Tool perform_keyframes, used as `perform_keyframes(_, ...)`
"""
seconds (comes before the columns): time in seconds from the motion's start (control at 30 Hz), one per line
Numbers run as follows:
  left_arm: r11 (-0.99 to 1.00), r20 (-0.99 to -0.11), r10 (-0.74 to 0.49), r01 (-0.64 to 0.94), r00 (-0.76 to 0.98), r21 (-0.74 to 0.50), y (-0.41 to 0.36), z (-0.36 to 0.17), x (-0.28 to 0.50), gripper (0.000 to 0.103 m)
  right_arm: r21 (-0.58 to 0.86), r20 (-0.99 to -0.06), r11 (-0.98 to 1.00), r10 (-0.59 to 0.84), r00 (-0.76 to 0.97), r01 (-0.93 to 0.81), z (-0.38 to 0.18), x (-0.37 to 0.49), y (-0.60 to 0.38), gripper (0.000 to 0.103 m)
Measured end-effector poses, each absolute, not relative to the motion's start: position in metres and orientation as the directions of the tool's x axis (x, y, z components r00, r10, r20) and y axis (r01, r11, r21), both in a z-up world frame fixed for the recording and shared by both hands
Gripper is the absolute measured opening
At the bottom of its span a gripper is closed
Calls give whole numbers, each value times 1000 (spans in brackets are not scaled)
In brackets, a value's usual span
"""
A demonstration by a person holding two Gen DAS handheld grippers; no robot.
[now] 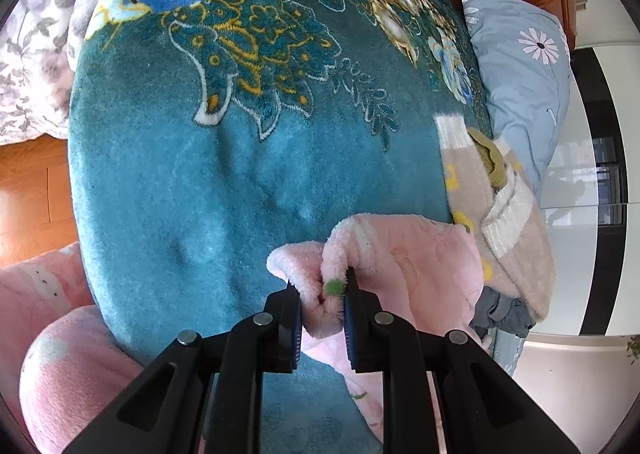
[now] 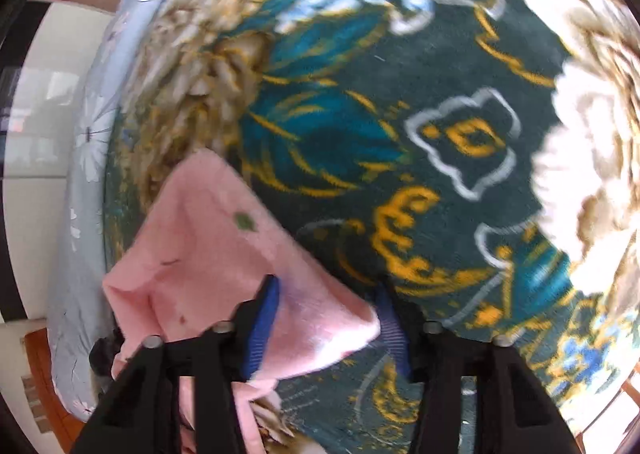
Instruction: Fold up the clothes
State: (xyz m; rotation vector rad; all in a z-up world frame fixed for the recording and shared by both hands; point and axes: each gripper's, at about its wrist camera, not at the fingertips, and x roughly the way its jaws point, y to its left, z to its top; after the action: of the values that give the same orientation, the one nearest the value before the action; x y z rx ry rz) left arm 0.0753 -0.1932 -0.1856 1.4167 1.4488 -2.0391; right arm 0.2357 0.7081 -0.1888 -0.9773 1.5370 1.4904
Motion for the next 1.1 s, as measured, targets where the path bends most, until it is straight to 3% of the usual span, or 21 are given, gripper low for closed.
perform_keyframes(0.03, -472, -820, 302, 670, -487, -572, -192, -184, 73, 17, 412, -911, 3, -3, -412, -911, -183, 231, 710, 16)
perform_keyframes(0.1, -495, -820, 303, 655, -486, -571, -190, -179, 67, 15, 420, -906, -54, 38, -423, -906, -159, 222, 716, 7)
perform_keyframes(0.2, -543, -794, 263, 596, -548, -592, -193, -148, 53, 13, 426, -892, -139, 97, -441, -894, -125, 208, 725, 6)
perform_keyframes(0.33, -529, -672, 264, 478, -692, -701, -207, -88, 45, 13, 417, -866, -250, 183, -466, -874, -75, 194, 738, 5)
perform_keyframes(0.43, -579, -683, 236, 465, -691, -670, -210, -77, 48, 14, 363, -834, -302, 316, -452, -881, -26, 218, 760, 5)
perform_keyframes(0.57, -563, -834, 237, 629, -498, -536, -209, -151, 67, 14, 199, -902, -206, 345, -261, -958, -58, 268, 769, 5)
perform_keyframes(0.67, -470, -864, 274, 725, -423, -504, -209, -197, 95, 14, 106, -952, -93, 279, -128, -990, -103, 301, 772, 5)
perform_keyframes(0.8, -475, -850, 257, 706, -460, -525, -213, -190, 94, 14, 37, -966, -91, 251, -59, -995, -122, 316, 768, 5)
perform_keyframes(1.0, -641, -890, 185, 636, -416, -431, -202, -159, 67, 16, -55, -953, -124, 303, 15, -991, -118, 299, 775, 10)
perform_keyframes(1.07, -659, -906, 165, 640, -390, -395, -204, -154, 66, 22, -136, -930, -136, 358, 80, -981, -109, 286, 776, 11)
perform_keyframes(1.1, -656, -911, 147, 651, -385, -382, -208, -152, 68, 27, -165, -917, -133, 384, 103, -977, -105, 279, 778, 17)
